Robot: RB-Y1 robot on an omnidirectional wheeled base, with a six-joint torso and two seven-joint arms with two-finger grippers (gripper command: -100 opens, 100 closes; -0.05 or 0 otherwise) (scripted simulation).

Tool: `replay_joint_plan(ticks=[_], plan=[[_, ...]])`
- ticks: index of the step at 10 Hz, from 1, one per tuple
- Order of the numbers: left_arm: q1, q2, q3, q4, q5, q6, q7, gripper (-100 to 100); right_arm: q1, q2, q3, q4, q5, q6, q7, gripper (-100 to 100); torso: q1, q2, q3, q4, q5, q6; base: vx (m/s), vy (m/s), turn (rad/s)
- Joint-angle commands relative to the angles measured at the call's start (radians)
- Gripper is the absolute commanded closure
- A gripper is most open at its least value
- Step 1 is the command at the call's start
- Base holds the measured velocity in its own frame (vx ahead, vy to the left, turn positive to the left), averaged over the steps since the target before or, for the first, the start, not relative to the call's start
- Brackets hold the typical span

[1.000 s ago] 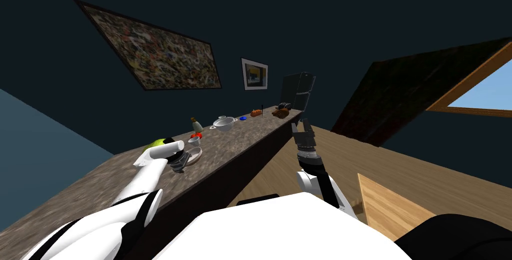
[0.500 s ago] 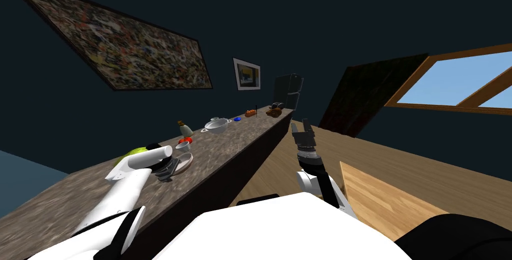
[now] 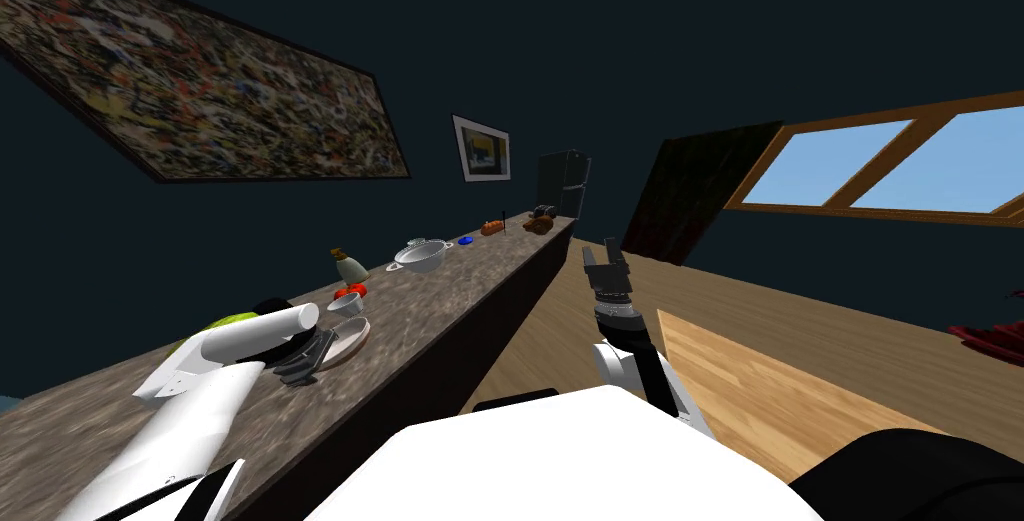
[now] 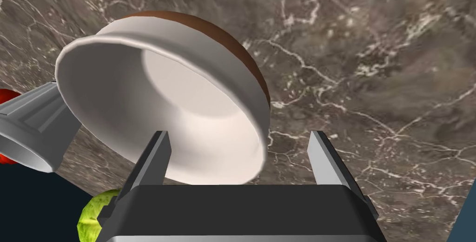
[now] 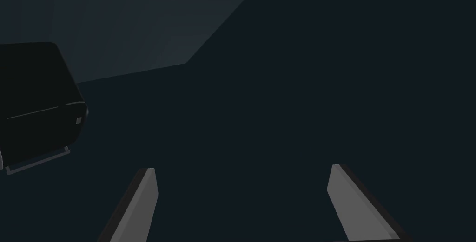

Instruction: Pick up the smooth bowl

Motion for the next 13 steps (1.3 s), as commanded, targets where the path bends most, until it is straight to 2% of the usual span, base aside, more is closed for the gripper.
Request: replay_joint_plan(ticks=[1,2,3,7,8,9,11,12,13], plan=[[0.05,0.01,0.017,-0.038,0.004,0.011,0.01,-100,0.0,0.0,0.0,0.0,0.0,0.0,0.0,0,0.0,0.0,0.0,0.0,0.0,0.0,-0.017,0.021,-0.204],[0.03,0.008,0.013,-0.032,0.004,0.013,0.007,-100,0.0,0.0,0.0,0.0,0.0,0.0,0.0,0,0.001,0.0,0.0,0.0,0.0,-0.001,-0.007,0.01,-0.011],[0.033,0.008,0.014,-0.035,0.004,0.016,0.009,100,0.0,0.0,0.0,0.0,0.0,0.0,0.0,0,0.0,-0.001,0.0,0.0,0.0,-0.001,0.0,0.0,0.0],[0.033,0.008,0.014,-0.035,0.004,0.016,0.01,100,0.0,0.0,0.0,0.0,0.0,0.0,0.0,0,0.0,-0.002,-0.001,-0.001,0.0,-0.001,-0.001,0.0,0.001],[0.033,0.008,0.014,-0.035,0.004,0.016,0.01,0,0.0,0.0,0.0,0.0,0.0,0.0,0.0,0,0.0,-0.002,-0.001,0.0,0.0,-0.001,0.0,0.0,0.0],[-0.017,-0.011,-0.026,0.015,-0.009,-0.014,-0.011,100,0.0,0.0,0.0,0.0,0.0,0.0,0.0,0,0.0,-0.002,-0.001,0.0,0.0,-0.001,0.02,-0.007,0.318],[-0.025,-0.011,-0.026,0.035,-0.009,-0.014,-0.011,100,0.0,0.0,0.0,0.0,0.0,0.0,0.0,0,0.001,-0.002,-0.002,-0.002,0.002,-0.005,0.021,-0.019,0.143],[-0.073,-0.032,-0.068,0.073,-0.021,-0.039,-0.031,100,0.0,0.0,0.0,0.0,0.0,0.0,0.0,0,0.002,-0.002,-0.002,-0.003,0.004,-0.004,0.017,-0.006,0.331],[-0.107,-0.032,-0.068,0.109,-0.021,-0.039,-0.031,100,0.001,0.0,0.0,0.0,0.0,0.0,0.0,0,0.005,-0.002,-0.003,-0.005,0.007,-0.008,0.015,-0.018,0.194]])
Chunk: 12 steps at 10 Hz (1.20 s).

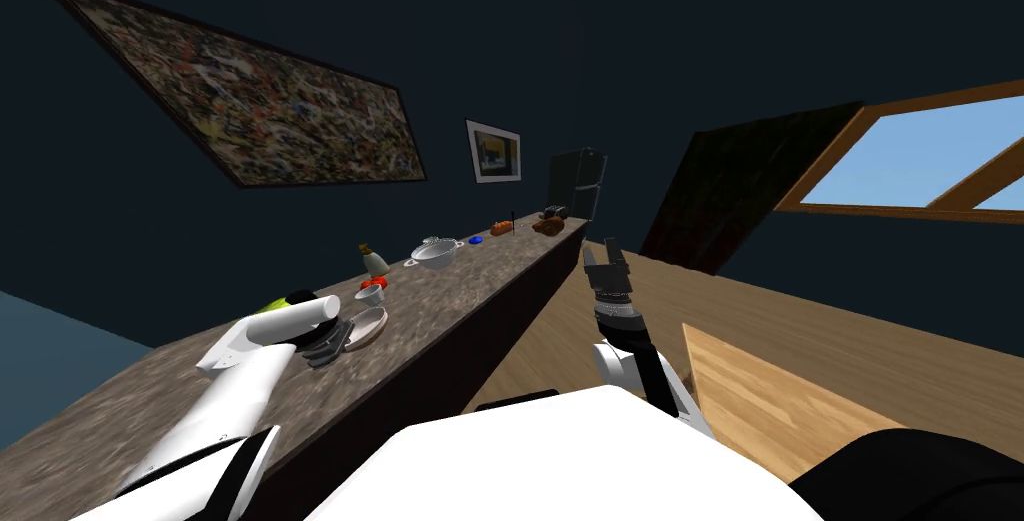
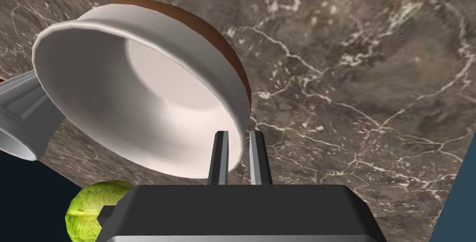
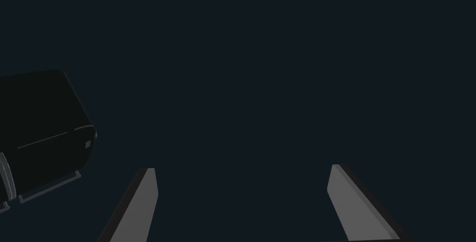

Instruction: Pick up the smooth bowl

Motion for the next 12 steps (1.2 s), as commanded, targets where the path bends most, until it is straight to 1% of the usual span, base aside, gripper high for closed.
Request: replay_joint_plan(ticks=[1,2,3,4,5,6,7,8,9,10,11,12], plan=[[-0.05,-0.028,-0.044,0.05,-0.01,-0.02,-0.023,100,0.0,0.0,0.0,0.0,0.0,0.0,0.0,0,0.0,0.0,0.0,0.0,0.0,0.0,0.02,-0.012,0.273],[-0.072,-0.028,-0.044,0.058,-0.01,-0.02,-0.023,100,0.0,0.0,0.0,0.0,0.0,0.0,0.0,0,0.0,0.0,-0.001,-0.003,0.004,-0.002,0.016,-0.02,0.188],[-0.087,-0.028,-0.044,0.078,-0.01,-0.02,-0.023,100,0.0,0.0,0.0,0.0,0.0,0.0,0.0,0,0.001,-0.001,-0.002,-0.004,0.005,0.0,0.003,-0.015,0.018],[-0.087,-0.028,-0.044,0.082,-0.01,-0.02,-0.023,100,0.0,0.0,0.0,0.0,0.0,0.0,0.0,0,0.001,-0.001,-0.002,-0.004,0.006,0.001,-0.001,-0.006,-0.032],[-0.132,-0.049,-0.086,0.123,-0.023,-0.045,-0.043,100,0.0,0.0,0.0,0.0,0.0,0.0,0.0,0,0.002,-0.001,-0.003,-0.004,0.006,0.001,0.015,-0.005,0.269],[-0.169,-0.049,-0.086,0.156,-0.023,-0.045,-0.043,100,0.0,0.0,0.0,0.0,0.0,0.0,0.0,0,0.003,-0.002,-0.004,-0.005,0.007,-0.002,0.019,-0.021,0.255],[-0.212,-0.069,-0.129,0.215,-0.036,-0.07,-0.063,100,0.0,0.0,0.0,0.0,0.0,0.0,0.0,0,0.004,-0.002,-0.004,-0.006,0.007,-0.002,0.026,-0.017,0.344],[-0.246,-0.069,-0.129,0.229,-0.036,-0.07,-0.063,100,0.0,0.0,0.0,0.0,0.0,0.0,0.0,0,0.005,-0.002,-0.005,-0.007,0.009,-0.004,0.019,-0.023,0.182],[-0.282,-0.09,-0.172,0.284,-0.049,-0.095,-0.084,100,0.0,0.0,0.0,0.0,0.0,0.0,0.0,0,0.005,-0.002,-0.005,-0.007,0.009,-0.002,0.022,-0.022,0.305],[-0.316,-0.09,-0.172,0.303,-0.049,-0.095,-0.084,100,0.0,0.0,0.0,0.0,0.0,0.0,0.0,0,0.006,-0.002,-0.005,-0.009,0.011,-0.005,0.013,-0.026,0.185],[-0.332,-0.09,-0.172,0.303,-0.049,-0.095,-0.084,100,0.0,0.0,0.0,0.0,0.0,0.0,0.0,0,0.006,-0.001,-0.005,-0.009,0.011,-0.004,-0.002,-0.014,0.007],[-0.372,-0.111,-0.214,0.352,-0.062,-0.12,-0.104,100,0.0,0.0,0.0,0.0,0.0,0.0,0.0,0,0.006,-0.001,-0.004,-0.008,0.01,-0.003,0.011,-0.01,0.301]])
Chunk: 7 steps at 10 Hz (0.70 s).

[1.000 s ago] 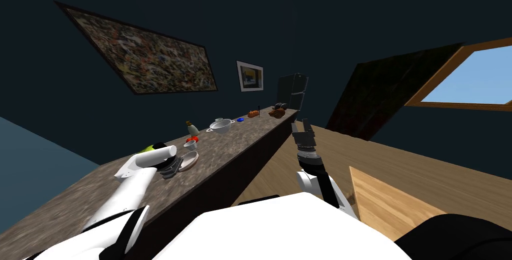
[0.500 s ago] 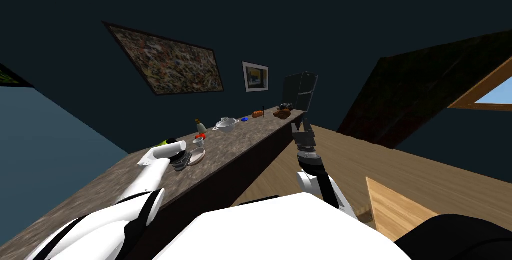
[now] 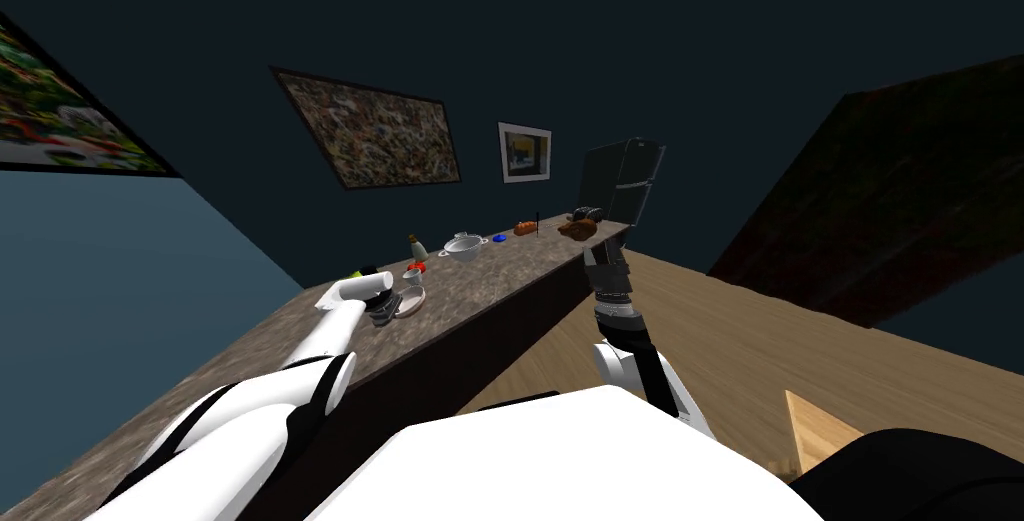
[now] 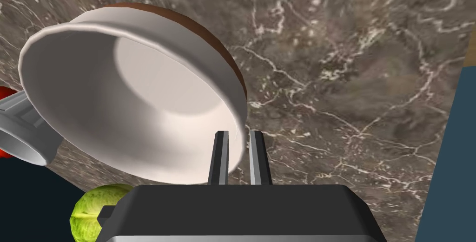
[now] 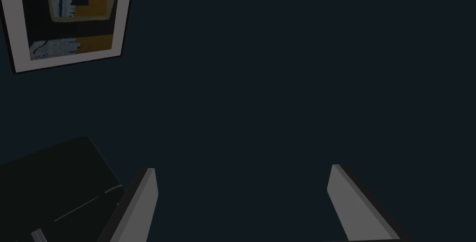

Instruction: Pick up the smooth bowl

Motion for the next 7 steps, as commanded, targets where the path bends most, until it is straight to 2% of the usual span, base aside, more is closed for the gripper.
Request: replay_joint_plan(ticks=[1,3,4,5,6,7], plan=[[-0.05,-0.005,-0.024,0.05,-0.009,-0.026,-0.018,100,0.0,0.0,0.0,0.0,0.0,0.0,0.0,0,0.0,0.0,0.0,0.0,0.0,0.0,0.012,-0.025,0.205],[-0.082,-0.005,-0.024,0.08,-0.009,-0.026,-0.018,100,0.0,0.0,0.0,0.0,0.0,0.0,0.0,0,0.0,0.0,0.0,0.001,-0.001,0.004,0.003,-0.005,-0.019],[-0.117,-0.026,-0.066,0.112,-0.021,-0.051,-0.038,100,0.0,0.0,0.0,0.0,0.0,0.0,0.0,0,0.0,0.0,0.0,0.001,-0.001,0.004,0.013,-0.005,0.374],[-0.149,-0.026,-0.066,0.141,-0.021,-0.051,-0.038,100,0.0,0.0,0.0,0.0,0.0,0.0,0.0,0,0.0,0.0,0.0,0.0,-0.001,-0.001,0.012,-0.028,0.229],[-0.164,-0.026,-0.066,0.16,-0.021,-0.051,-0.038,100,0.0,0.0,0.0,0.0,0.0,0.0,0.0,0,0.0,0.0,0.001,0.001,-0.001,0.002,0.005,-0.015,-0.048],[-0.196,-0.046,-0.109,0.193,-0.034,-0.076,-0.059,100,0.0,0.0,0.0,0.0,0.0,0.0,0.0,0,-0.001,0.0,0.001,0.001,-0.001,0.004,0.01,-0.011,0.314]])
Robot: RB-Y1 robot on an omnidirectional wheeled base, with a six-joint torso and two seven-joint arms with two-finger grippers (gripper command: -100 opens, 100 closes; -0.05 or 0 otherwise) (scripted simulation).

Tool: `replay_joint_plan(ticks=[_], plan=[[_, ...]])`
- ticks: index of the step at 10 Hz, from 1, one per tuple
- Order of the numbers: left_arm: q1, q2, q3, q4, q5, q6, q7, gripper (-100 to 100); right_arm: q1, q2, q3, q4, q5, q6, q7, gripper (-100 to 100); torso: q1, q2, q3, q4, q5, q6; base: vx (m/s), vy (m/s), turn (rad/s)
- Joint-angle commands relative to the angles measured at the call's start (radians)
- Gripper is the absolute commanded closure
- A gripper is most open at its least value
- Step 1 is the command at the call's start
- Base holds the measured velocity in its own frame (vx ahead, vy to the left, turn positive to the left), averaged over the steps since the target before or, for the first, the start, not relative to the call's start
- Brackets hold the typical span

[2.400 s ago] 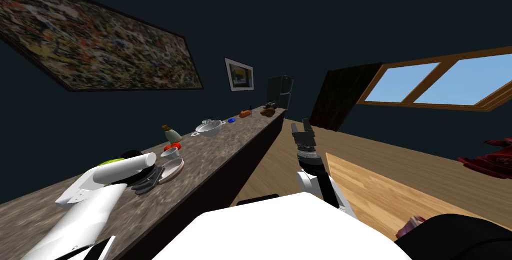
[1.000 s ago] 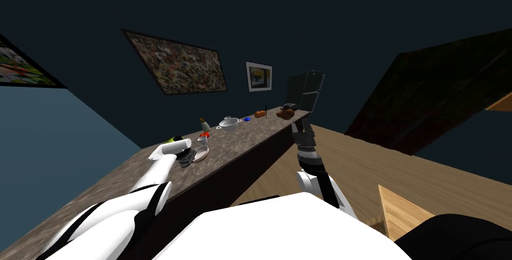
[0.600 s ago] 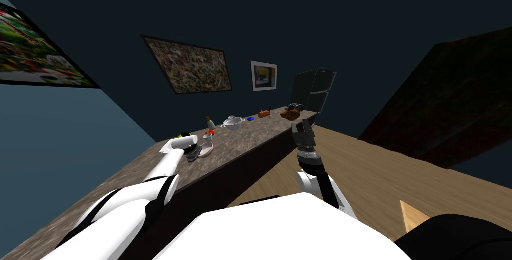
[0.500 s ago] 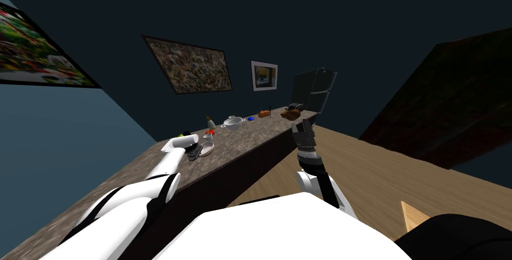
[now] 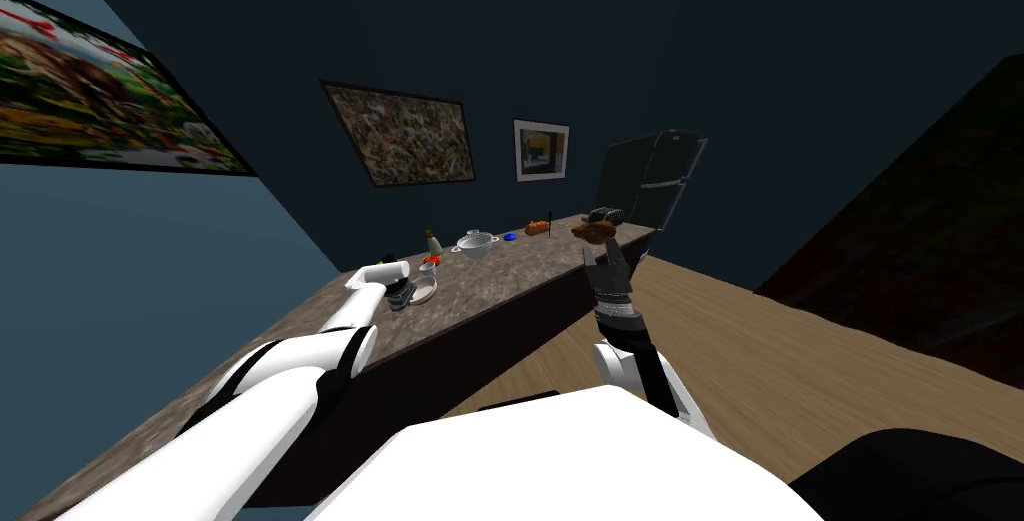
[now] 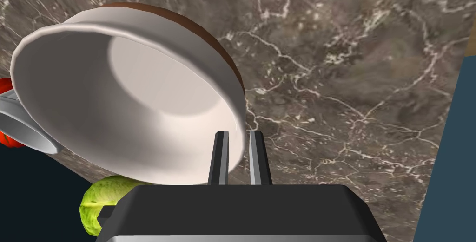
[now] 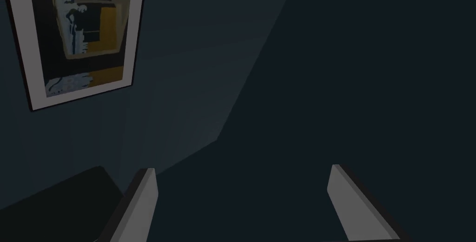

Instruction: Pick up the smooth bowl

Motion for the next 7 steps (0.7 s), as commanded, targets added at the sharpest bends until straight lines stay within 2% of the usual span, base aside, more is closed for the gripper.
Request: replay_joint_plan(ticks=[1,2,3,5,6,7], plan=[[-0.05,-0.007,-0.02,0.049,-0.006,-0.007,-0.01,100,0.0,0.0,0.0,0.0,0.0,0.0,0.0,0,0.0,0.0,0.0,0.0,0.0,0.0,0.013,-0.024,0.216],[-0.062,-0.007,-0.02,0.049,-0.006,-0.007,-0.01,100,0.0,0.0,0.0,0.0,0.0,0.0,0.0,0,0.0,0.0,0.0,0.0,0.0,0.002,0.006,-0.011,-0.023],[-0.089,-0.028,-0.062,0.08,-0.019,-0.032,-0.031,100,0.0,0.0,0.0,0.0,0.0,0.0,0.0,0,-0.001,0.0,0.0,0.001,0.0,0.004,0.01,-0.011,0.243],[-0.144,-0.028,-0.062,0.12,-0.019,-0.032,-0.031,100,0.0,0.0,0.0,0.0,0.0,0.0,0.0,0,-0.001,0.001,0.001,0.001,-0.001,0.002,0.007,-0.019,0.124],[-0.129,-0.025,-0.061,0.107,-0.019,-0.024,-0.03,100,0.0,0.0,0.0,0.0,0.0,0.0,0.0,0,-0.002,0.001,0.001,0.001,-0.001,0.004,0.002,-0.003,-0.014],[-0.134,-0.026,-0.061,0.111,-0.019,-0.027,-0.03,0,0.0,0.0,0.0,0.0,0.0,0.0,0.0,0,-0.001,0.001,0.001,0.001,-0.001,0.003,0.0,0.0,0.0]])
